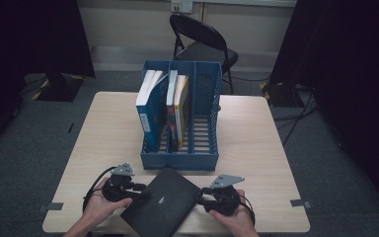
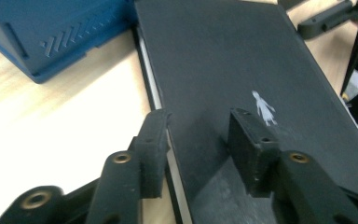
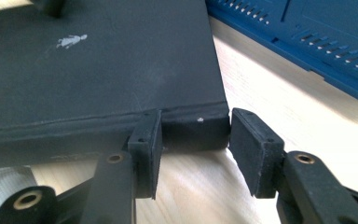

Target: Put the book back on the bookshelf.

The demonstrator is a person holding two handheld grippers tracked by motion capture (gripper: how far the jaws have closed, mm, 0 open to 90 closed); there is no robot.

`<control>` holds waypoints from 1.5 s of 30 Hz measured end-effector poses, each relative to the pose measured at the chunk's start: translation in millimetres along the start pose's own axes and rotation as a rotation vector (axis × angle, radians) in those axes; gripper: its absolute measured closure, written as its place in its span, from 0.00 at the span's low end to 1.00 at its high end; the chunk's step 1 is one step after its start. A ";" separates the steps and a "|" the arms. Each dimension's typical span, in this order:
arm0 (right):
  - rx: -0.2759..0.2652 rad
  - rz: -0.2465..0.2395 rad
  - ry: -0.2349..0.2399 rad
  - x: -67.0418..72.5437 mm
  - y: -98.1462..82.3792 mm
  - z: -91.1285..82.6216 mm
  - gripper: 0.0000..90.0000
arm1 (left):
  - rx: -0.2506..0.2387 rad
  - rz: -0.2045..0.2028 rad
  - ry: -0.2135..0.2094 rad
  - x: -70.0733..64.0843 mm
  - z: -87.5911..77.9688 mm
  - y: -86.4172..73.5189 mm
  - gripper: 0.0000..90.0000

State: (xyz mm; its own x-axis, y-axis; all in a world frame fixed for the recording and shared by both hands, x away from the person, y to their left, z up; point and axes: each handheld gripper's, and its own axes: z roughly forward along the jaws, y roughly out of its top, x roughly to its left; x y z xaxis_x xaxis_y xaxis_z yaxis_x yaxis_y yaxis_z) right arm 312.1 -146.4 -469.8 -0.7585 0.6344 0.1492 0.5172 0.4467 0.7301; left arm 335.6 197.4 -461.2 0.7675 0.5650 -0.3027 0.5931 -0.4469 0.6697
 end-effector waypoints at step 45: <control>-0.042 0.001 -0.127 -12.3 18.5 18.4 0.61 | -0.014 -0.102 -0.051 -1.3 21.4 1.2 0.36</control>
State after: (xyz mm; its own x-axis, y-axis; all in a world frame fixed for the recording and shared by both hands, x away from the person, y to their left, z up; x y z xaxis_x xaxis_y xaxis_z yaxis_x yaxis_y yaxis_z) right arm 338.3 -134.3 -470.4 -0.7005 0.7106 0.0660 0.4985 0.4209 0.7578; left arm 340.5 181.2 -474.6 0.7147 0.5713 -0.4034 0.6657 -0.3789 0.6428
